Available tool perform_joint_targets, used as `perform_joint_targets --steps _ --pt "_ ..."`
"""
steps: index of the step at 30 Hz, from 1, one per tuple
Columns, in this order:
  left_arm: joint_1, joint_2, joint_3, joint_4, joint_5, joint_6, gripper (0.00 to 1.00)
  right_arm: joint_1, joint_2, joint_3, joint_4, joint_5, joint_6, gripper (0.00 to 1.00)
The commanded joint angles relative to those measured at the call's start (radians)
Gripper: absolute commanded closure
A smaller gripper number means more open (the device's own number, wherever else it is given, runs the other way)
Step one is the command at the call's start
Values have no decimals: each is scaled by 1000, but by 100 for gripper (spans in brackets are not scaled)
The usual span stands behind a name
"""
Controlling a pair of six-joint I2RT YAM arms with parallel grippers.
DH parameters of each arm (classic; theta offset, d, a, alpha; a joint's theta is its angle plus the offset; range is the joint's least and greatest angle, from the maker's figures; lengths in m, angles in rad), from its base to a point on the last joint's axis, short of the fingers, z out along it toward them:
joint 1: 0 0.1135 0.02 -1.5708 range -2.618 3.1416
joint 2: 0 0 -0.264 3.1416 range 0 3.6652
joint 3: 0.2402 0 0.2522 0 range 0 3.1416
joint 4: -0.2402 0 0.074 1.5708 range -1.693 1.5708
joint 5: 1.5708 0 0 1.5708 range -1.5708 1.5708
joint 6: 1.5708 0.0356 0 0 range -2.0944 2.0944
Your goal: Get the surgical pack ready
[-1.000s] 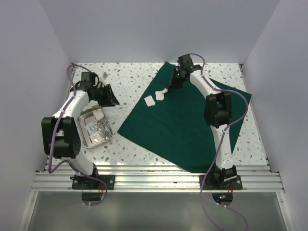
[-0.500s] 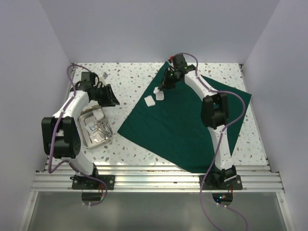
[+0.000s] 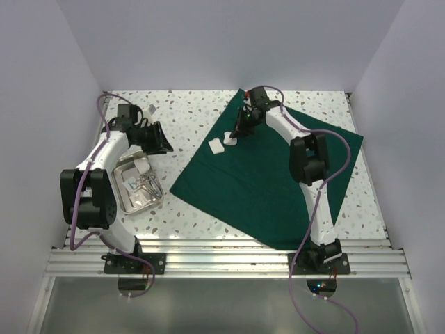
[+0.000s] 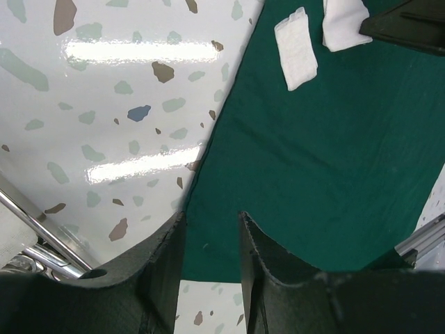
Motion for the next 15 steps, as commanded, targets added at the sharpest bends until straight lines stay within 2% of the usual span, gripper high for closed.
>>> perform_joint_targets --steps 1,15 --pt "4 1 18 41 29 14 60 -3 5 1 26 -40 -22 100" --pt "4 7 15 45 35 14 61 -7 20 68 -23 -35 -95 100"
